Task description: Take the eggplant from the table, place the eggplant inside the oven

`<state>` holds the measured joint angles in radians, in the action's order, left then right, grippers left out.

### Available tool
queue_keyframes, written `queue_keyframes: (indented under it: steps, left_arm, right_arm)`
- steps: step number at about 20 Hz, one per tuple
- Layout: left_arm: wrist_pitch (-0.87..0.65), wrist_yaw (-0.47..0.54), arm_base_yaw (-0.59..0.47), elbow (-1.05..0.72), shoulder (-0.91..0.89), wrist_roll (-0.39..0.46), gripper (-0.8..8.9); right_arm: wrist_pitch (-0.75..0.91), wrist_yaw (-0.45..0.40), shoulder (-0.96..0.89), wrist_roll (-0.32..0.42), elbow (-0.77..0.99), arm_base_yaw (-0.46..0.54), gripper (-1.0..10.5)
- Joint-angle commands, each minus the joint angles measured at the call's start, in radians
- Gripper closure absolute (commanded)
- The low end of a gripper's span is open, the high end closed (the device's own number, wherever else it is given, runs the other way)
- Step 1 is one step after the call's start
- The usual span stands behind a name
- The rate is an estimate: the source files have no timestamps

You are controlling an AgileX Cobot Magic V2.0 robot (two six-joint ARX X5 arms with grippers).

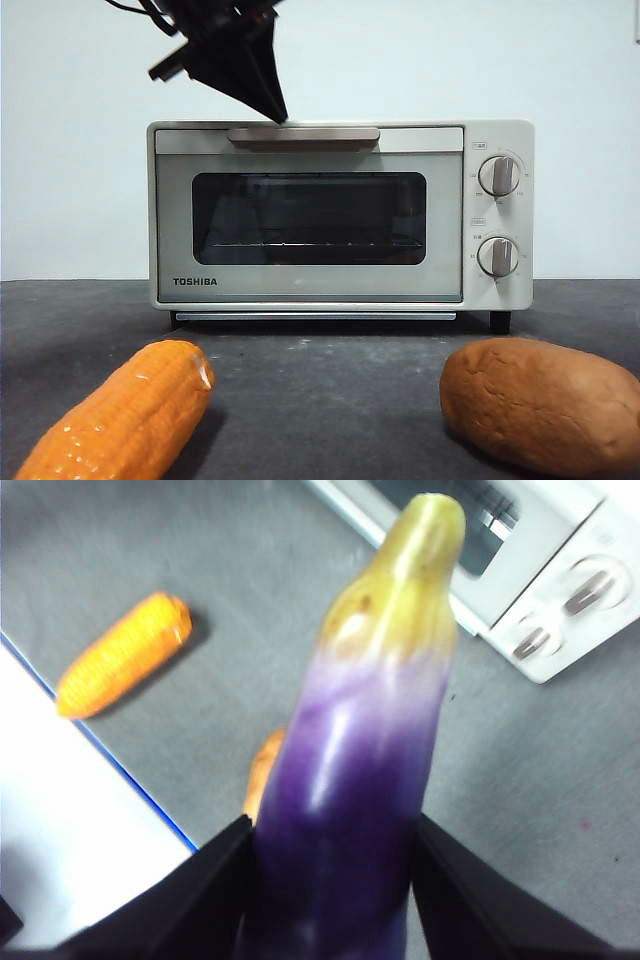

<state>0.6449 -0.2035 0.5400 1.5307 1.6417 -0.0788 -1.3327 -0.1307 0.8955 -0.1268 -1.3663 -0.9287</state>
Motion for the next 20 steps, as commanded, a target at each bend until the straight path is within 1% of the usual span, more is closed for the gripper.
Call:
queue_keyframes:
  steps: [1,4,7,12,14,18,20]
  left_arm:
    - [0.002,0.005,0.014,0.026,0.045,0.031,8.07]
    - [0.058,0.005,0.031,0.026,0.072,0.051,8.08]
    - [0.140,0.005,0.056,0.027,0.073,0.061,8.07]
    - [0.352,0.001,0.131,0.062,0.072,0.080,8.08]
    - [0.409,0.001,0.163,0.086,0.066,0.092,8.08]
    - [0.447,0.001,0.200,0.092,0.009,0.094,8.08]
    - [0.444,0.003,0.199,0.092,-0.033,0.093,8.07]
  right_arm:
    - [-0.015,-0.002,-0.022,-0.011,-0.021,-0.011,7.8]
    - [-0.015,-0.005,-0.061,-0.019,-0.021,-0.011,7.8]
    - [-0.015,-0.028,-0.069,-0.019,-0.021,-0.011,7.8]
    - [0.010,-0.035,-0.064,-0.010,-0.016,-0.011,7.8]
    - [0.017,-0.034,-0.053,-0.002,-0.006,-0.011,7.8]
    - [0.055,-0.029,-0.025,0.019,0.013,-0.012,7.8]
    - [0.084,-0.026,0.002,0.050,0.013,-0.012,7.8]
